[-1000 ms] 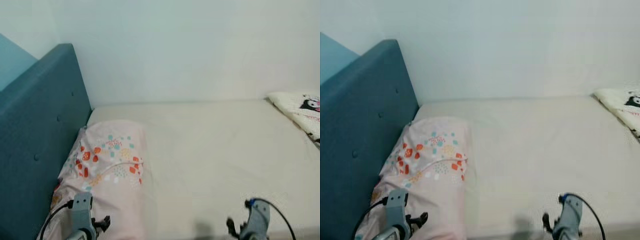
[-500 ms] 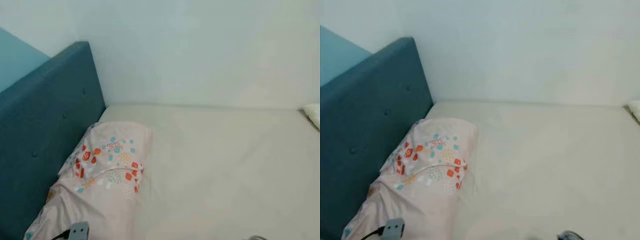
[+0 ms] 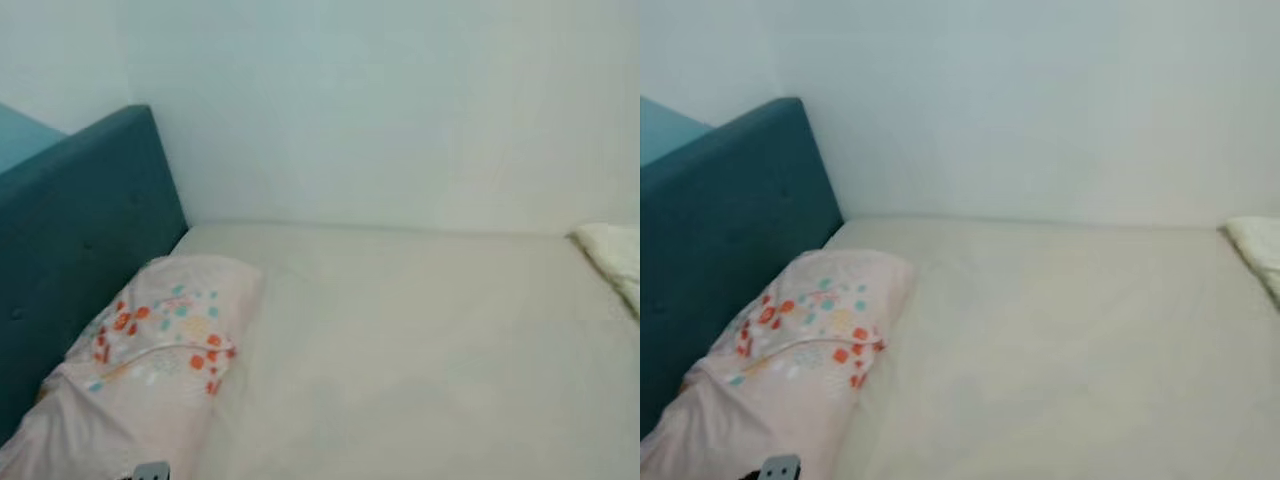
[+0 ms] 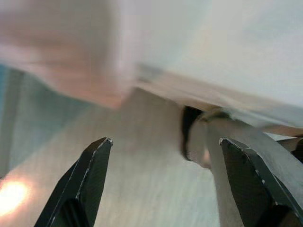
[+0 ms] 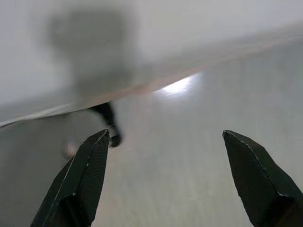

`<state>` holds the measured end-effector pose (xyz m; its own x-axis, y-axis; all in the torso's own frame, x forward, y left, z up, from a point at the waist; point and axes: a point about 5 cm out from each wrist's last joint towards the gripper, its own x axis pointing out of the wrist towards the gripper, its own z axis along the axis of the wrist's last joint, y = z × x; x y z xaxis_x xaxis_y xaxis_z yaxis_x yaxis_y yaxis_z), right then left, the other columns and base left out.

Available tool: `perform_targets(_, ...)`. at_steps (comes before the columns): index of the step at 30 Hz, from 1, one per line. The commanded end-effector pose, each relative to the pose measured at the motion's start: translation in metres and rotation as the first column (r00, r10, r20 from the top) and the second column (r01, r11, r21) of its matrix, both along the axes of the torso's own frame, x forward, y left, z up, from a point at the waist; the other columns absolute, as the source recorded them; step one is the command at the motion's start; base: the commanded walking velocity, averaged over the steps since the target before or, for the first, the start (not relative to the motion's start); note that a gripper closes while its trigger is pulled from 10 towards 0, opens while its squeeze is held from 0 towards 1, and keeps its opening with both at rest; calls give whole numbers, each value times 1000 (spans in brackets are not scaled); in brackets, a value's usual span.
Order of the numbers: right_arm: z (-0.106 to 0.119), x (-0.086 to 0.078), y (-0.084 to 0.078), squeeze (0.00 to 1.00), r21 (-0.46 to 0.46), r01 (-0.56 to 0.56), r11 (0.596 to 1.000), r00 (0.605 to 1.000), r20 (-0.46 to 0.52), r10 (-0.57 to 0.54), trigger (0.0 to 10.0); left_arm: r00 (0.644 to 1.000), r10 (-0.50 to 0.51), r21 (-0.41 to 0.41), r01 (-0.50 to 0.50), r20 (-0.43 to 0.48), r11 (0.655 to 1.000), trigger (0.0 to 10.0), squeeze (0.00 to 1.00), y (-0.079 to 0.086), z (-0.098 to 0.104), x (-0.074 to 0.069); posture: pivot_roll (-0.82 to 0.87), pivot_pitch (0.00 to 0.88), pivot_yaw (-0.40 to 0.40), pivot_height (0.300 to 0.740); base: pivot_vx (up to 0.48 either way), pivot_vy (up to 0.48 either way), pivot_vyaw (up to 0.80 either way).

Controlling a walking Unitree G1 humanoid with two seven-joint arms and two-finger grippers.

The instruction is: Clean up the room

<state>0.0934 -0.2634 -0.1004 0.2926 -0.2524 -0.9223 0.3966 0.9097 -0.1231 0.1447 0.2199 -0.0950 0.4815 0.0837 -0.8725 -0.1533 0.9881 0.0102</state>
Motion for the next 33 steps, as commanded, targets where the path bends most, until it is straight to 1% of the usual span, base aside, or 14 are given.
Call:
perform_targets(1,-3,-1,8,0,21,-12,1000,1000,-1,12,10000,1000,-20,7,20,-20,1000,10000,0,1,-1,-3,-13,0,-4,740,0,-480,0)
perform_targets(8,-3,-4,5,0,14,-10,1000,1000,-2,10,10000,999,-40,4,40,-24,999,10000,0,-1,-1,-2,-15,0,-5,740,0,-480,0)
perform_targets(14,-2,-4,4,0,13,-13,1000,1000,7,13,10000,998,-59,1,59,-32,998,10000,0,-4,-2,-2,-16,0,-2,740,0,-480,0)
perform_targets(25,-2,1,8,0,31,-17,999,1000,26,17,10000,996,-78,-6,78,-41,997,10000,0,-6,-2,-2,-17,0,5,740,0,-480,0)
perform_targets(33,-3,0,10,0,44,-13,999,999,34,11,10000,995,-90,-17,89,-51,996,10000,0,-7,-3,-5,-19,0,7,740,0,-480,0)
